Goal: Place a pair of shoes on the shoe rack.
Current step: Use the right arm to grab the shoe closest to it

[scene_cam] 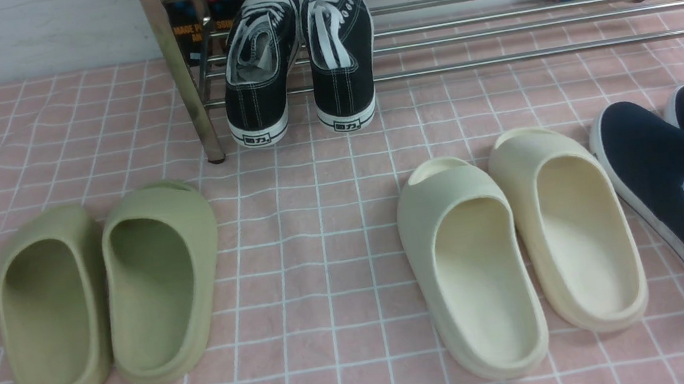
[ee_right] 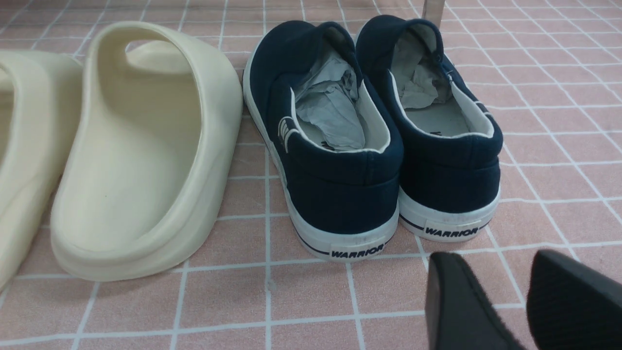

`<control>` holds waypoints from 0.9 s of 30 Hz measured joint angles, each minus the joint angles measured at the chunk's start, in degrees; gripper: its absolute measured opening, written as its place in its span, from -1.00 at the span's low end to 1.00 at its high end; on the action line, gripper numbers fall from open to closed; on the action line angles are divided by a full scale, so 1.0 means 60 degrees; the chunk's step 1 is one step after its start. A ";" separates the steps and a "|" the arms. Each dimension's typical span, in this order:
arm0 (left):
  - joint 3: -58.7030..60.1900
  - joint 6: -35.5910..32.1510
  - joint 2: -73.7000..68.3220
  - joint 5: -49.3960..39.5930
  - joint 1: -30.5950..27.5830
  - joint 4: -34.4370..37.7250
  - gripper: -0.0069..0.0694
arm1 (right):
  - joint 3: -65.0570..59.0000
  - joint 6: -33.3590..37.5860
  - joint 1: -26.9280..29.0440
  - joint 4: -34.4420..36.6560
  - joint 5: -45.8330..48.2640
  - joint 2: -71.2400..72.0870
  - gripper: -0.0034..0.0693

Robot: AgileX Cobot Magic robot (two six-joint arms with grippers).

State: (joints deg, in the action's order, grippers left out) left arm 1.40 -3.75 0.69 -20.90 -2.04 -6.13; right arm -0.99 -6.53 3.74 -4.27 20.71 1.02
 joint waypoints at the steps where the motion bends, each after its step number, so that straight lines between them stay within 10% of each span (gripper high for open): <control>1: 0.0000 0.0000 0.0000 0.0000 0.0000 0.0000 -0.63 | 0.0000 0.0000 0.0000 0.0000 0.0000 0.0000 -0.25; 27: 0.0000 0.0000 0.0000 -0.0009 0.0000 0.0000 -0.63 | -0.0050 -0.0032 0.0000 0.1326 -0.0471 0.0000 -0.25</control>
State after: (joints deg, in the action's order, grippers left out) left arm 1.40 -3.75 0.69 -20.95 -2.04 -6.13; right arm -1.28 -6.71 3.74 3.69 17.88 1.02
